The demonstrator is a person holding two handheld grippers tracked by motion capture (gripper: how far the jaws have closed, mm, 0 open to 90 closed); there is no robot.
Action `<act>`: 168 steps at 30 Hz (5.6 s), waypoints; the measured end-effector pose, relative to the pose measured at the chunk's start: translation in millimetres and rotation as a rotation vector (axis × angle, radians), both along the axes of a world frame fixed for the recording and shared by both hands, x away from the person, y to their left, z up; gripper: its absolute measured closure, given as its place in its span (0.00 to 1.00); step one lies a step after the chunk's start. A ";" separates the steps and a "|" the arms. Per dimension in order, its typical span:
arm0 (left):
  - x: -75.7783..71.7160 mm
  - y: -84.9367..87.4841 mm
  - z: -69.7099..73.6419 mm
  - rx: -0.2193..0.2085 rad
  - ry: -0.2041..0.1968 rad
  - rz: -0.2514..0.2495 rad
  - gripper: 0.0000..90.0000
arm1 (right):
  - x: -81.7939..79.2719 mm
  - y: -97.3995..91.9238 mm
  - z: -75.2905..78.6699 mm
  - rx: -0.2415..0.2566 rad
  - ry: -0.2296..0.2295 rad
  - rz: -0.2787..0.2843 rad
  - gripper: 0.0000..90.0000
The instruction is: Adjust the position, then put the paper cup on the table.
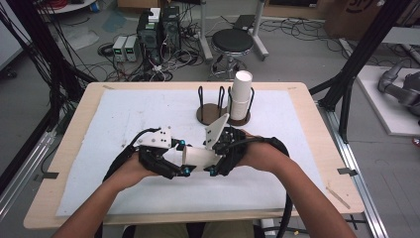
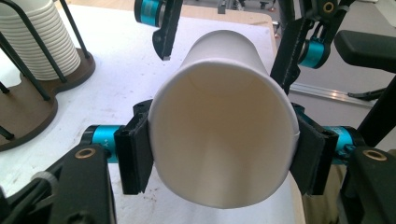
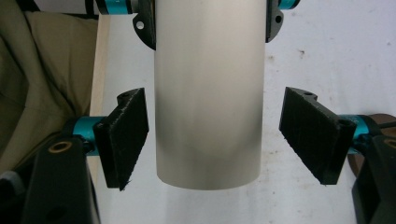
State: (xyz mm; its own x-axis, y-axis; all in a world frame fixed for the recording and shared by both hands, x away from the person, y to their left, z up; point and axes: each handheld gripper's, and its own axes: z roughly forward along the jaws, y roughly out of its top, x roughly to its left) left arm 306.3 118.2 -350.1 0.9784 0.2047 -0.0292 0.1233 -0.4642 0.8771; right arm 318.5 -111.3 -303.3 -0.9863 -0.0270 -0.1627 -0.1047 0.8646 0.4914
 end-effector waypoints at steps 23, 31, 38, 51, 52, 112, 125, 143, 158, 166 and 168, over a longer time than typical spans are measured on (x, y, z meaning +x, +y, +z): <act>-1.0 -11.8 1.4 0.060 -0.009 -0.009 0.37 | -2.0 12.9 -14.8 -0.109 -0.012 0.037 0.39; -1.5 -13.9 1.6 0.049 -0.005 0.002 0.37 | -1.4 10.1 -18.9 -0.095 0.006 0.016 0.40; -1.0 -16.2 -0.1 0.027 0.003 0.011 0.36 | 0.3 5.3 -23.8 -0.060 0.027 -0.004 0.41; -1.7 0.3 -2.0 -0.248 0.019 0.136 0.19 | 2.2 -17.6 -42.4 0.043 0.094 -0.083 0.40; -1.2 3.5 -1.5 -0.271 0.017 0.149 0.19 | 3.3 -25.6 -46.3 0.082 0.105 -0.117 0.39; -13.9 82.7 -75.2 -0.365 -0.074 0.511 0.19 | -21.3 -163.1 -88.1 0.823 -0.203 -0.651 0.38; -13.3 83.4 -74.1 -0.373 -0.085 0.517 0.19 | -20.1 -165.6 -89.6 0.824 -0.205 -0.675 0.38; -14.7 84.9 -73.3 -0.374 -0.085 0.519 0.19 | 6.6 -158.9 -110.7 0.744 -0.196 -0.836 0.38; -14.4 78.3 -75.3 -0.352 -0.078 0.507 0.20 | 33.4 -157.7 -131.6 0.641 -0.109 -0.970 0.38; -14.4 78.4 -76.4 -0.341 -0.075 0.509 0.20 | 42.4 -154.4 -142.5 0.565 -0.044 -0.997 0.38; -14.5 79.1 -76.1 -0.339 -0.078 0.509 0.20 | 43.1 -153.9 -144.1 0.552 -0.041 -0.997 0.37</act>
State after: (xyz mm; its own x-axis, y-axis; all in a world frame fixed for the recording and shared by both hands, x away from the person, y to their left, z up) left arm 291.8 197.3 -426.2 0.7624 0.6384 -0.1062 0.1851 -0.0578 0.9810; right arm 361.6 -265.2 -447.3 -0.5218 0.8511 0.0584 0.4835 0.2386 0.8422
